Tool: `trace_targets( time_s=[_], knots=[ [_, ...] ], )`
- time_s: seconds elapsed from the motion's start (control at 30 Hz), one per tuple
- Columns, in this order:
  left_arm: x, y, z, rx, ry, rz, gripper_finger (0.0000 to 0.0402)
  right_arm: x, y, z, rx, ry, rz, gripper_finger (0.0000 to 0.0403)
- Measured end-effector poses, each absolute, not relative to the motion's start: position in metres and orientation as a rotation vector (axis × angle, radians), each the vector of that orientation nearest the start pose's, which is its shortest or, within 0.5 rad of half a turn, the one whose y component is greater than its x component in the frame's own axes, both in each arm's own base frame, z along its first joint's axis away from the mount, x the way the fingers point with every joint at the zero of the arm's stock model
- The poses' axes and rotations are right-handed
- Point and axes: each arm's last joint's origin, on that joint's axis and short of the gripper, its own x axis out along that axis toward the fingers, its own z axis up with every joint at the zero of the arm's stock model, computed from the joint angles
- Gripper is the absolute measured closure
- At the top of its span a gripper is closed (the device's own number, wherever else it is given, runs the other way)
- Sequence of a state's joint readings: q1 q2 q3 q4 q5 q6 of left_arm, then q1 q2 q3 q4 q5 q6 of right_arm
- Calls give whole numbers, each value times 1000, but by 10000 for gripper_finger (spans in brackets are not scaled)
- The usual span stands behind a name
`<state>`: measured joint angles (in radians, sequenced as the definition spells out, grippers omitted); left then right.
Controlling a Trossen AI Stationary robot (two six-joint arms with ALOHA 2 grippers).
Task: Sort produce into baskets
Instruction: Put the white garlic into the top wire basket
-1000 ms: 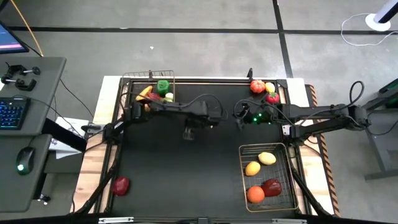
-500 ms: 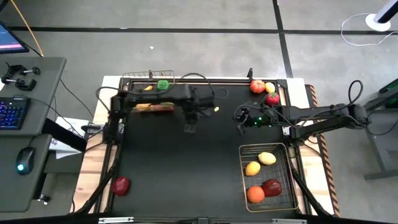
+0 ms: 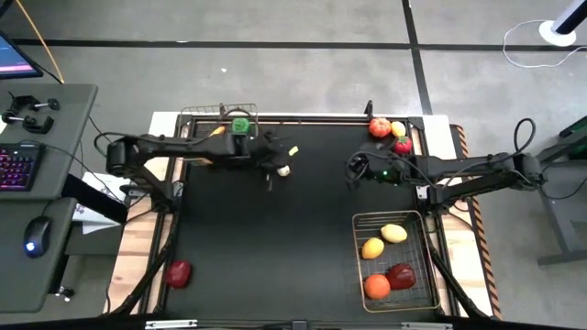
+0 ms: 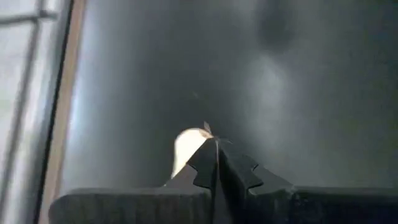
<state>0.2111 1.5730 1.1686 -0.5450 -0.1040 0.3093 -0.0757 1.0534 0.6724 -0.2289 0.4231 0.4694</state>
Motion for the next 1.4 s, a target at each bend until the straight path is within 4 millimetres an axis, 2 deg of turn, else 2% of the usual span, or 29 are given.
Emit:
trace_targets(
  time_s=[0.13,0.27,0.5,0.7,0.9,1.2,1.4],
  knots=[
    [327,71,264,324,952,147,365,216,-29,246,327,452,-639,403],
    [333,67,268,437,966,166,306,215,-29,246,322,447,-652,403],
    [336,57,252,488,1083,148,196,218,-29,242,325,466,-646,403],
    [339,44,245,599,1135,148,138,226,-30,231,309,519,-654,403],
    [342,44,236,738,1184,53,124,230,-30,226,286,541,-642,403],
    [359,69,179,921,1374,-98,123,234,-27,237,256,479,-484,403],
    [362,91,155,923,1428,-129,123,234,-27,238,251,483,-470,403]
  ],
)
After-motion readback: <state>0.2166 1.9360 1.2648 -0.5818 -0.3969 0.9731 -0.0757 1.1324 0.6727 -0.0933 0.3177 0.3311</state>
